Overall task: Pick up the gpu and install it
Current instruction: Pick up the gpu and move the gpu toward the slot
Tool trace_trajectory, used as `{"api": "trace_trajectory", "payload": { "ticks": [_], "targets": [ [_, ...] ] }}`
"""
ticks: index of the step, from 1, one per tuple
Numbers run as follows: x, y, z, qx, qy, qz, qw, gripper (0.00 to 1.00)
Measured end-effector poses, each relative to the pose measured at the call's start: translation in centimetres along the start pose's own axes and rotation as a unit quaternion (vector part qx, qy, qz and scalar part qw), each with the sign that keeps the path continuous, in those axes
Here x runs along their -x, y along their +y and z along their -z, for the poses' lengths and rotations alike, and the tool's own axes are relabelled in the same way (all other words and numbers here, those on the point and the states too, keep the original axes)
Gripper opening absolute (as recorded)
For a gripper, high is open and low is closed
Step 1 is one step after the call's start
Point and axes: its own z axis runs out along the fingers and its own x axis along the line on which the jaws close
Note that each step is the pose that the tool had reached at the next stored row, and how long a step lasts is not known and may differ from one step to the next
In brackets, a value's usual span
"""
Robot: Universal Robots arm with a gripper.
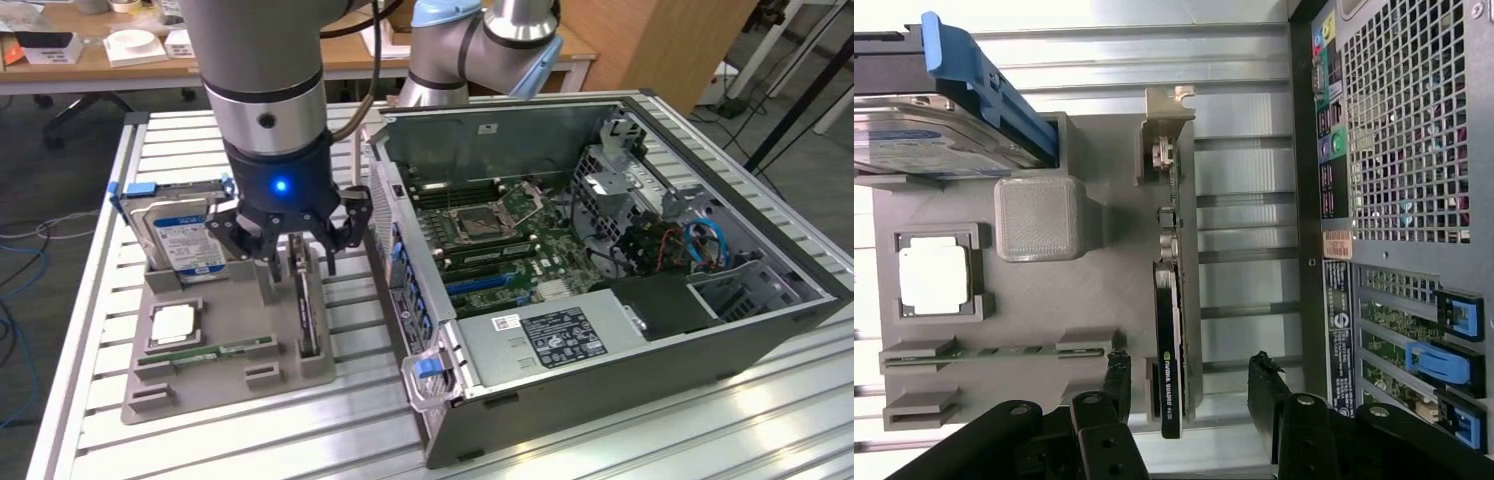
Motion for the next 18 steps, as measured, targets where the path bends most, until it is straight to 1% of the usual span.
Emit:
{"api": "trace_trajectory", "payload": {
  "ticks": [18],
  "targets": [
    [-0.21,-0.04,-0.67,0.0000,-0.0003,0.000,1.0000,0.59]
  ]
}}
